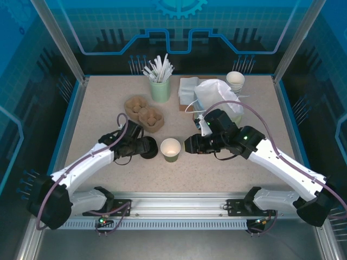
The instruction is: Pack the takeout coffee
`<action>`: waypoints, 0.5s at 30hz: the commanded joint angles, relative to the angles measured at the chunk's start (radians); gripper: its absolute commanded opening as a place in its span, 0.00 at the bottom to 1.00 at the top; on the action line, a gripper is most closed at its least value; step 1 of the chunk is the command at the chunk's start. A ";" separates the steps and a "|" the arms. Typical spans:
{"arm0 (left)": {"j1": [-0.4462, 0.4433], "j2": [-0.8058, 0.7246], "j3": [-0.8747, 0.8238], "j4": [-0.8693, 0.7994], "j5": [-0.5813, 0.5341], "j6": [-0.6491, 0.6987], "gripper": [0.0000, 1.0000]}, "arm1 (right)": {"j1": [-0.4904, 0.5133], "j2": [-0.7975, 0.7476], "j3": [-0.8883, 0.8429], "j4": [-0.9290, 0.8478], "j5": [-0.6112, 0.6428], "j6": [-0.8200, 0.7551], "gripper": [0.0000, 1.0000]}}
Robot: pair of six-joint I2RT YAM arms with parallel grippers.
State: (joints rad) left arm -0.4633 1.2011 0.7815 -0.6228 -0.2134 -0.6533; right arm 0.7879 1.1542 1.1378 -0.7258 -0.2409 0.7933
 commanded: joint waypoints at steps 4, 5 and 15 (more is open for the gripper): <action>0.014 0.112 0.102 -0.023 -0.021 0.036 0.62 | 0.014 0.014 -0.020 0.042 -0.001 0.021 0.34; 0.016 0.130 0.113 -0.026 -0.018 0.037 0.59 | 0.015 0.015 -0.022 0.043 0.002 0.019 0.33; 0.023 0.201 0.162 -0.039 -0.028 0.049 0.54 | 0.014 0.014 -0.041 0.023 0.007 0.013 0.33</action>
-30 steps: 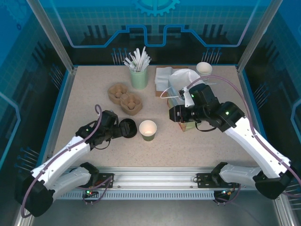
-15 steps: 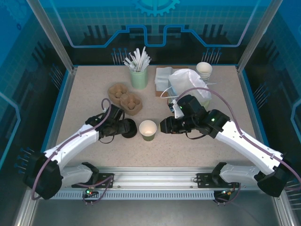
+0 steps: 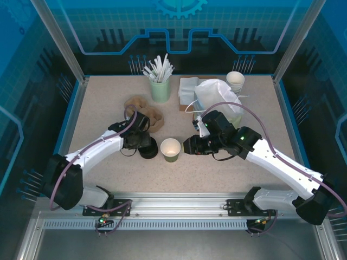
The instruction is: Pack the takeout coffee
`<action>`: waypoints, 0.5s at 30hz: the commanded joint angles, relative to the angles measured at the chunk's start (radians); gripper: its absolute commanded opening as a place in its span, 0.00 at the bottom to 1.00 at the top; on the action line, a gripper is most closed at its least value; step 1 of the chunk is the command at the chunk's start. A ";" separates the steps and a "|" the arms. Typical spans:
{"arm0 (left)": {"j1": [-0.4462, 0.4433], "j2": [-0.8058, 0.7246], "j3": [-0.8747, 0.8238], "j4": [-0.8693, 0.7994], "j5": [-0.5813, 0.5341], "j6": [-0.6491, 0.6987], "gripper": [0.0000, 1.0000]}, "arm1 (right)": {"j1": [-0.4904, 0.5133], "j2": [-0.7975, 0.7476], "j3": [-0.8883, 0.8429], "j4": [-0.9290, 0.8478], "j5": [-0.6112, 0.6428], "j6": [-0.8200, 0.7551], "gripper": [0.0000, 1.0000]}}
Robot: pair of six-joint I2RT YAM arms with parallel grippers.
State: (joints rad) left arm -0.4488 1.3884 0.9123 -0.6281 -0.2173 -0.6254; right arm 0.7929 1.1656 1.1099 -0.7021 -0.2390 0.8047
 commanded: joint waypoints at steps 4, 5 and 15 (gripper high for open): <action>0.009 0.027 0.031 -0.040 -0.036 0.028 0.56 | 0.009 -0.006 -0.019 0.003 0.016 0.005 0.33; 0.009 0.029 0.032 -0.038 -0.037 0.031 0.56 | 0.009 -0.007 -0.021 0.003 0.019 0.004 0.33; 0.010 0.058 0.024 -0.024 -0.022 0.048 0.47 | 0.007 0.009 -0.011 -0.004 0.019 -0.006 0.33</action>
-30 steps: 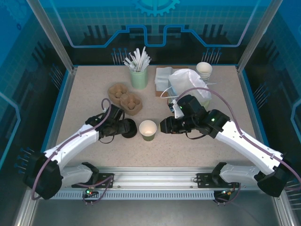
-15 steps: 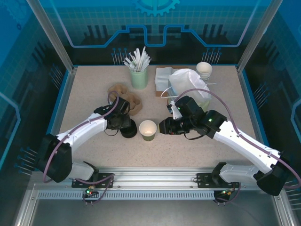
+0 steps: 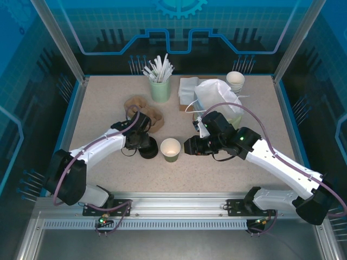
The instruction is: Pack the takeout coffee
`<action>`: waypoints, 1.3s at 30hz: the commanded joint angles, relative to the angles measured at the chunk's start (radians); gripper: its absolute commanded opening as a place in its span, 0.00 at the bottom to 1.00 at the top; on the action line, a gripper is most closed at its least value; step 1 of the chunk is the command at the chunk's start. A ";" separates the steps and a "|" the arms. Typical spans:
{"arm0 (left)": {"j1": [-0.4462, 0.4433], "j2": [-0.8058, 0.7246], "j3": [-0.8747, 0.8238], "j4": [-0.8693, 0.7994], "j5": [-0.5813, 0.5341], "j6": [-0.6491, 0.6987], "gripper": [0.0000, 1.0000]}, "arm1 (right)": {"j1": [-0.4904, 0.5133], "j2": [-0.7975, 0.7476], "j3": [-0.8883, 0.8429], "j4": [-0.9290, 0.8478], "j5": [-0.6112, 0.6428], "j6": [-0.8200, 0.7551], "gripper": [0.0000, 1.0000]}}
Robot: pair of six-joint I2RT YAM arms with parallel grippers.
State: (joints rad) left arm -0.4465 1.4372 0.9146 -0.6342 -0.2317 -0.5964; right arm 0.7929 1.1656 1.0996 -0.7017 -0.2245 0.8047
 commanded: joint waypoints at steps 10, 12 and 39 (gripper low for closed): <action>0.008 0.005 0.024 -0.029 -0.012 0.047 0.28 | 0.008 0.016 -0.001 -0.007 0.008 -0.008 0.33; 0.008 0.001 0.026 -0.031 -0.010 0.053 0.24 | 0.008 0.019 0.002 -0.007 0.007 -0.007 0.33; -0.062 -0.279 0.288 -0.421 -0.067 0.099 0.15 | 0.043 0.056 0.176 0.007 -0.039 0.029 0.42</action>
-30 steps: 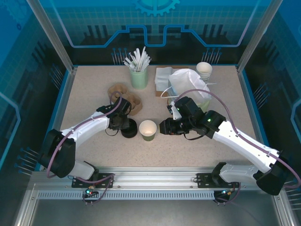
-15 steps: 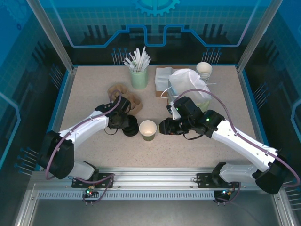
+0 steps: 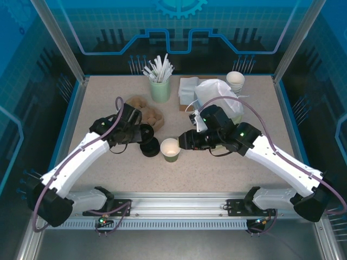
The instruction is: Pack the takeout coffee
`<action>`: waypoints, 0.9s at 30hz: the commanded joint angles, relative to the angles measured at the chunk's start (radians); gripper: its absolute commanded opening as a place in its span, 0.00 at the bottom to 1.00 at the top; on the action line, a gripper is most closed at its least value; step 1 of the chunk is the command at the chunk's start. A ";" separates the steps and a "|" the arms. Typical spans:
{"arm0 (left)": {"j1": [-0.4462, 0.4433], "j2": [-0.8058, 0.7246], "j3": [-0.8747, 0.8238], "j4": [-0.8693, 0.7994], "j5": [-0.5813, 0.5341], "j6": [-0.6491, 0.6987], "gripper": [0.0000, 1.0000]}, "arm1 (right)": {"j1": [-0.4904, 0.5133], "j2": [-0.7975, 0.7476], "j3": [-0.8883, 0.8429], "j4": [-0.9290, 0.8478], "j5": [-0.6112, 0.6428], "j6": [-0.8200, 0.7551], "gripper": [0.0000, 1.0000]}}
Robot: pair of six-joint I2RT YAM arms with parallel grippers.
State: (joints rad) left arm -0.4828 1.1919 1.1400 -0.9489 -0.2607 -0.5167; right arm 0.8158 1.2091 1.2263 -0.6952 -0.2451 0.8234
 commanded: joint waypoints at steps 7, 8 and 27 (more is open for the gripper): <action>-0.149 -0.048 0.185 -0.181 -0.089 -0.022 0.15 | 0.054 0.027 0.139 -0.028 0.002 0.012 0.55; -0.167 -0.043 0.200 -0.185 -0.093 -0.027 0.15 | 0.053 0.029 0.147 -0.034 0.004 0.007 0.56; -0.432 0.167 0.416 -0.194 -0.140 -0.079 0.13 | 0.038 0.061 0.163 -0.116 0.070 -0.056 0.58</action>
State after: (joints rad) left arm -0.8986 1.3418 1.5223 -1.1419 -0.3779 -0.5781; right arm 0.8581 1.2636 1.3891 -0.7918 -0.1871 0.7845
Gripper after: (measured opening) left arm 0.130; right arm 0.584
